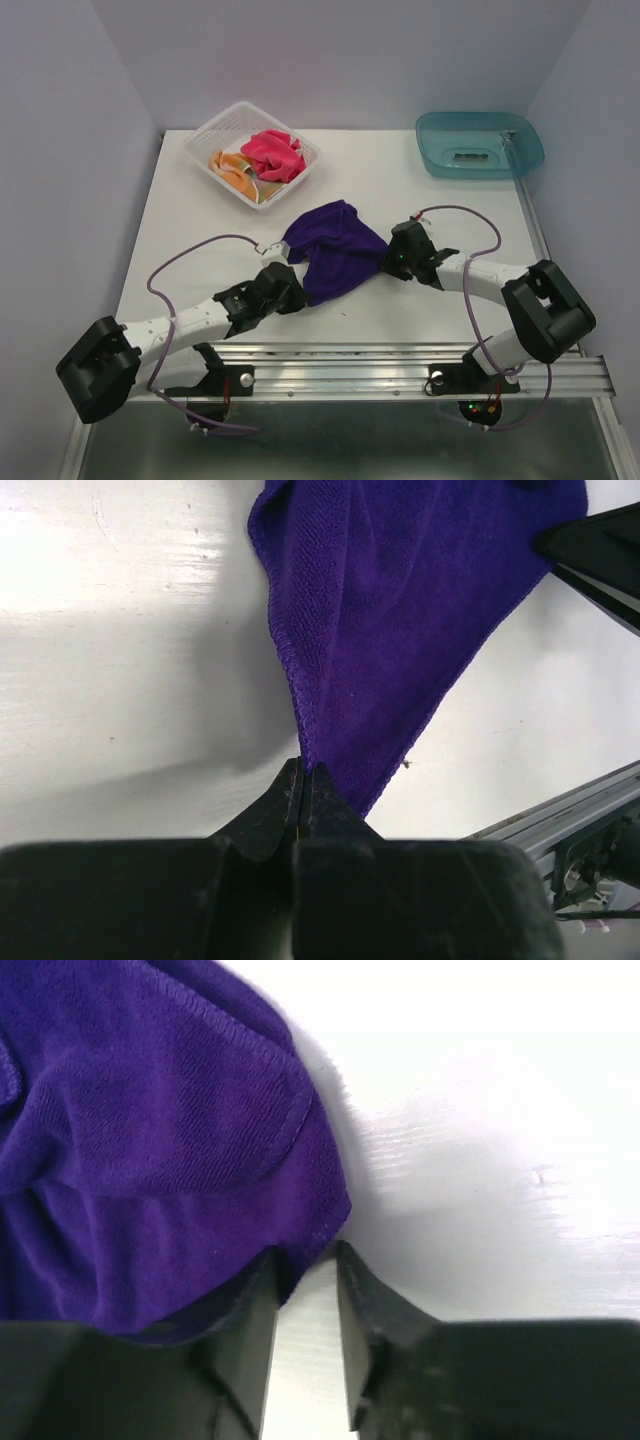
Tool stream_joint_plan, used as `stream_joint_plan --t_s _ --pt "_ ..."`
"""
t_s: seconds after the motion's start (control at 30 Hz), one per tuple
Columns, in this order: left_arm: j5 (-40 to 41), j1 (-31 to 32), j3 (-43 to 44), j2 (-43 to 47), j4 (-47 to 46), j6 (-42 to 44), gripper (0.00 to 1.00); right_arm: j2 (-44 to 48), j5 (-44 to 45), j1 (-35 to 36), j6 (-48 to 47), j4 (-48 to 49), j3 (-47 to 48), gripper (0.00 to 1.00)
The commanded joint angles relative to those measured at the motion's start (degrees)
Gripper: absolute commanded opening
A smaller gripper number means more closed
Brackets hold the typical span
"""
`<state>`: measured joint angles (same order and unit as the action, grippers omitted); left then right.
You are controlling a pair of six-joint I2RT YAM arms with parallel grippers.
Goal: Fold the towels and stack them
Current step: Flatten out the crumpled towel
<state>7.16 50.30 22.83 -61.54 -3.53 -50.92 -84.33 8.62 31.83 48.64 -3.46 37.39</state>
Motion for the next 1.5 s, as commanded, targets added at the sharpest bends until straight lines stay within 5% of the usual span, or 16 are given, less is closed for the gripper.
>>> stream_joint_plan --t_s 0.0,0.13,0.33,0.67,0.9,1.23,1.47 --pt "1.28 0.32 -1.12 2.91 -0.16 0.11 0.0 -1.62 4.82 -0.11 0.84 -1.45 0.14 0.33" --pt "1.54 0.41 -1.56 5.11 -0.07 0.03 0.0 1.35 4.12 -0.19 -0.39 0.03 -0.56 0.01" --pt "2.06 0.32 7.98 10.64 0.01 5.02 0.0 14.86 1.31 -0.19 -7.49 -1.89 4.88 0.01" --pt "6.91 0.23 33.75 18.74 0.72 18.21 0.0 30.01 -0.26 -0.19 -17.26 -14.8 29.66 0.01" --pt "9.53 0.23 42.65 17.15 3.26 20.77 0.0 30.9 -0.28 -0.19 -20.6 -20.0 40.83 0.01" --pt "21.32 -0.9 42.03 11.28 3.27 20.5 0.0 25.82 12.02 -0.19 -21.39 -17.72 38.2 0.01" --pt "2.44 -16.54 50.37 0.2 1.34 22.26 0.0 17.28 18.62 -0.19 -25.96 -15.87 48.9 0.01"
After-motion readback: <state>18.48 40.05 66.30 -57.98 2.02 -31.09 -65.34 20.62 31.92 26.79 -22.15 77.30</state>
